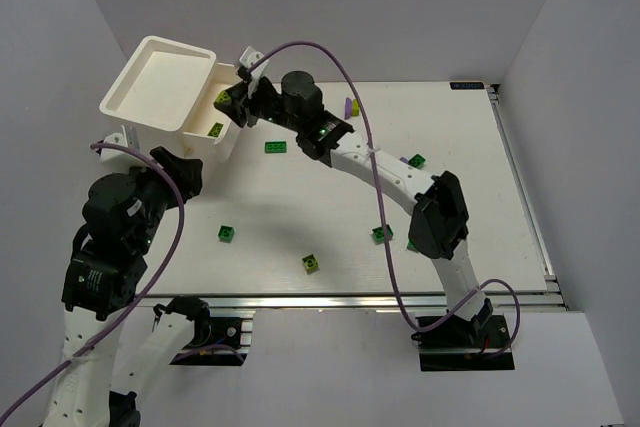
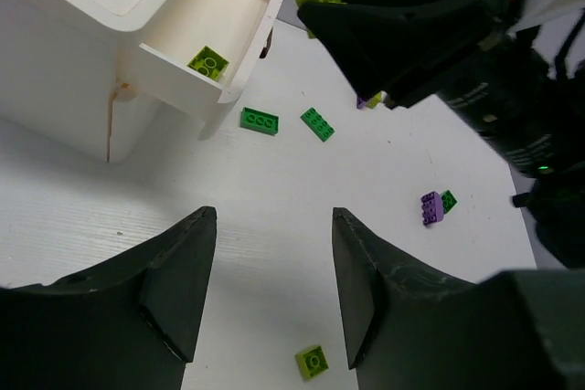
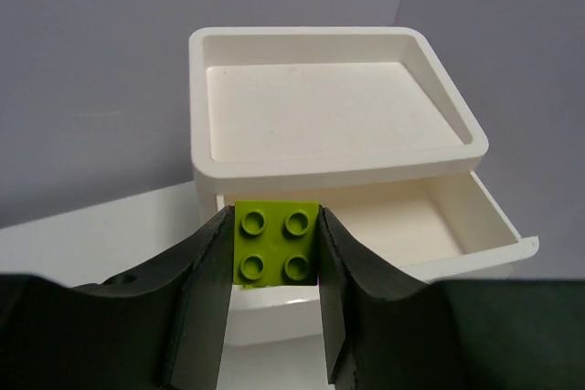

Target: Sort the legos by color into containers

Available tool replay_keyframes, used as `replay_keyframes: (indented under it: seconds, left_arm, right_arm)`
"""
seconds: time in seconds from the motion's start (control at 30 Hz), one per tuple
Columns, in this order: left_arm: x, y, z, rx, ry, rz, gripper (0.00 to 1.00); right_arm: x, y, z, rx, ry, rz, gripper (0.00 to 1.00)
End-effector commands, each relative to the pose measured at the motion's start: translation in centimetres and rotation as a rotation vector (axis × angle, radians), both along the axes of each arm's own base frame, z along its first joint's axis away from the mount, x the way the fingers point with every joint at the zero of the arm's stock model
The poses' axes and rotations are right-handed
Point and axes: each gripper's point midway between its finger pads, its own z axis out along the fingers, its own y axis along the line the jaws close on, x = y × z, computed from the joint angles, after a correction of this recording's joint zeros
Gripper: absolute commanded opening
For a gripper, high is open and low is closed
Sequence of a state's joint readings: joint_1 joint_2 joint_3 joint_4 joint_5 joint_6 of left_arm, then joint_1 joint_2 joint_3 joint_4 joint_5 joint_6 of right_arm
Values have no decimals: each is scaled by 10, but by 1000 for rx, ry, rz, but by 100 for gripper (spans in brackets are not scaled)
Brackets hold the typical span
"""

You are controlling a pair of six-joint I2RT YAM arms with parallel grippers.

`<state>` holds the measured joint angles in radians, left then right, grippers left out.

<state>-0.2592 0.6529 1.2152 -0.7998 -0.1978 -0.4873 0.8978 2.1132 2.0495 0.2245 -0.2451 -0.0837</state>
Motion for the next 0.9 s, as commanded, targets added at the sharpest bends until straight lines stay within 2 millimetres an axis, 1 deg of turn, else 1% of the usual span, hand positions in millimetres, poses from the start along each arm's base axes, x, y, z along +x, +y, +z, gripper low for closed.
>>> replay_keyframes:
  seconds: [0.0,0.03,0.07,0.1,0.13,0.17,0.23,0.27,0.33,0.37,0.4,0.47,0.5,0.57,0.6,0.63,0.67,0.73,0.77,0.8,0.87]
  left_arm:
    - [4,-1,0,5,0,-1,64]
    - [5,-1,-1,11,4,-2,64]
    - [4,-1,2,12,-2,-2,64]
    - [4,0,2,14,-2,-1,65]
    - [4,0,1,20,5,-2,65]
    - [4,0,4,22,0,-2,65]
    - [4,-2,3,21,10,-11,65]
    - [5,-3,3,22,16,-16,66]
    - [6,-6,1,18,23,-30,66]
    - [7,-7,2,15,21,-34,66]
    - [8,-9,0,14,28,-40,66]
    - [9,-13,-1,7,29,-58,68]
    - [10,-15,-3,6,34,-67,69]
    - [11,-22,-1,-5,28,-105,73]
    - [13,-26,-2,-7,29,-122,74]
    - [14,-29,0,-10,22,-137,75]
    - [14,-34,0,-15,25,-167,75]
    - [16,-39,4,-18,21,-192,76]
    - [17,-41,5,-18,23,-200,76]
    - [16,-47,4,-22,28,-238,76]
    - [15,-52,5,-25,29,-266,76]
  right_arm:
    - [19,16,-4,124,-2,-75,0]
    - [22,17,1,152,-12,-85,1]
    - [27,21,-8,160,-10,-103,2]
    - [28,22,0,203,-40,-107,5]
    - [30,22,0,217,-54,-113,5]
    - [33,24,-7,218,-57,-121,6]
    - [31,26,-2,252,-82,-117,7]
    - [34,27,-8,248,-86,-123,8]
    - [34,30,-11,256,-96,-122,13]
    - [36,31,-16,249,-92,-123,16]
    - [35,31,-17,248,-94,-120,24]
    - [37,32,-23,242,-91,-114,32]
    - [35,33,-27,234,-89,-104,39]
    - [33,34,-33,230,-95,-87,49]
    - [30,37,-38,225,-93,-75,57]
    - [34,35,-40,224,-91,-74,60]
    - [35,36,-44,220,-93,-68,62]
    - [33,38,-45,223,-101,-57,69]
    - [33,39,-47,228,-107,-51,70]
    - [32,39,-45,232,-115,-45,71]
    - [33,39,-41,242,-134,-43,72]
